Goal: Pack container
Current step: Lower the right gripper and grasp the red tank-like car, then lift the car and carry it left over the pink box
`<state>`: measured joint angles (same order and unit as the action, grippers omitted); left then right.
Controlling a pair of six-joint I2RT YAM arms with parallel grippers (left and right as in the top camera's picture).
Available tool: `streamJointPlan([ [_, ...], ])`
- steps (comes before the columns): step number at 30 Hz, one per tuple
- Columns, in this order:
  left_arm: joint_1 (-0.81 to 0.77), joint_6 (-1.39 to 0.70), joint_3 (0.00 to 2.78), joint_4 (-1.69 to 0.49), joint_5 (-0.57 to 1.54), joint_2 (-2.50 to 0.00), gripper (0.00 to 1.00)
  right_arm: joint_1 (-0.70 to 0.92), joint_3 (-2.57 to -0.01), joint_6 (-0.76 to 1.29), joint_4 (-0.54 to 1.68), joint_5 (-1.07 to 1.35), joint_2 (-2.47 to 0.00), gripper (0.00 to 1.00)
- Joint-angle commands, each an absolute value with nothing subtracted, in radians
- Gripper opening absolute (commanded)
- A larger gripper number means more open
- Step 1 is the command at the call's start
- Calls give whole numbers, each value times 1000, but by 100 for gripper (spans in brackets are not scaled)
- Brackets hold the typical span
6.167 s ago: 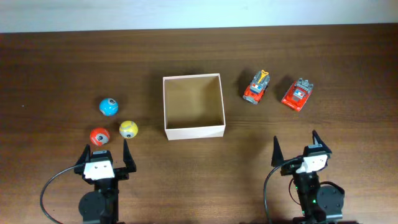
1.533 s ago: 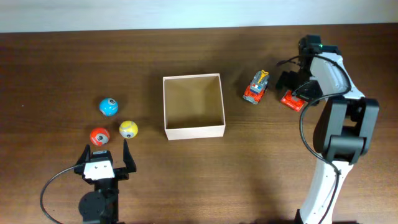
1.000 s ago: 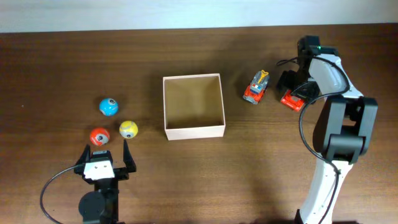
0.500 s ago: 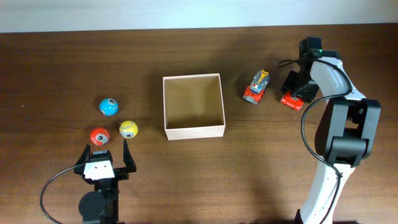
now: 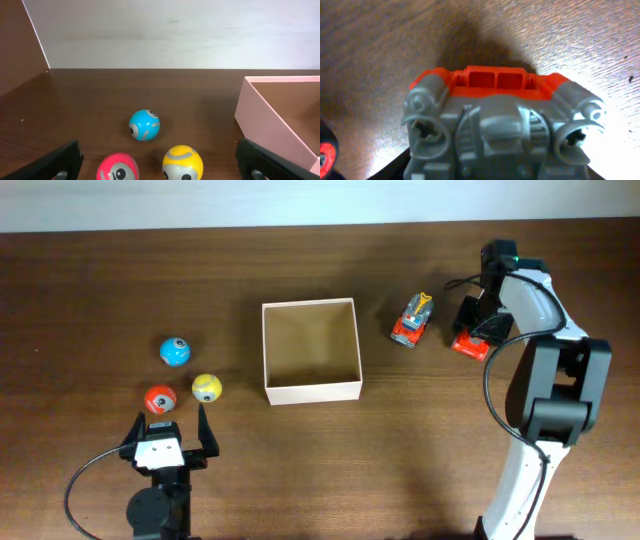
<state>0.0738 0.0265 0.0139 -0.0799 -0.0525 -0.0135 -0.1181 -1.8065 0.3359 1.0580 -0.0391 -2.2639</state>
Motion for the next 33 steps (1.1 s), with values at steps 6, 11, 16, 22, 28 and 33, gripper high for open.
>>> streamJointPlan([
  [6, 80, 42, 9, -81, -41, -6, 99, -119, -2049, 159, 1234, 93, -2299, 53],
  [11, 80, 42, 9, -81, -41, -6, 99, -119, -2240, 59, 1362, 213, -2299, 53],
  [16, 80, 42, 9, -81, -41, -6, 99, -117, -2408, -47, 1464, 402, -2299, 53],
  [22, 80, 42, 9, -81, -41, -6, 99, -78, -2529, -142, 1538, 683, -2297, 57],
  [28, 80, 42, 9, -81, -41, -6, 99, 41, -2532, -173, 1528, 776, -2295, 57],
  [33, 80, 42, 9, -81, -41, -6, 99, 182, -2532, -172, 1489, 774, -2295, 57],
])
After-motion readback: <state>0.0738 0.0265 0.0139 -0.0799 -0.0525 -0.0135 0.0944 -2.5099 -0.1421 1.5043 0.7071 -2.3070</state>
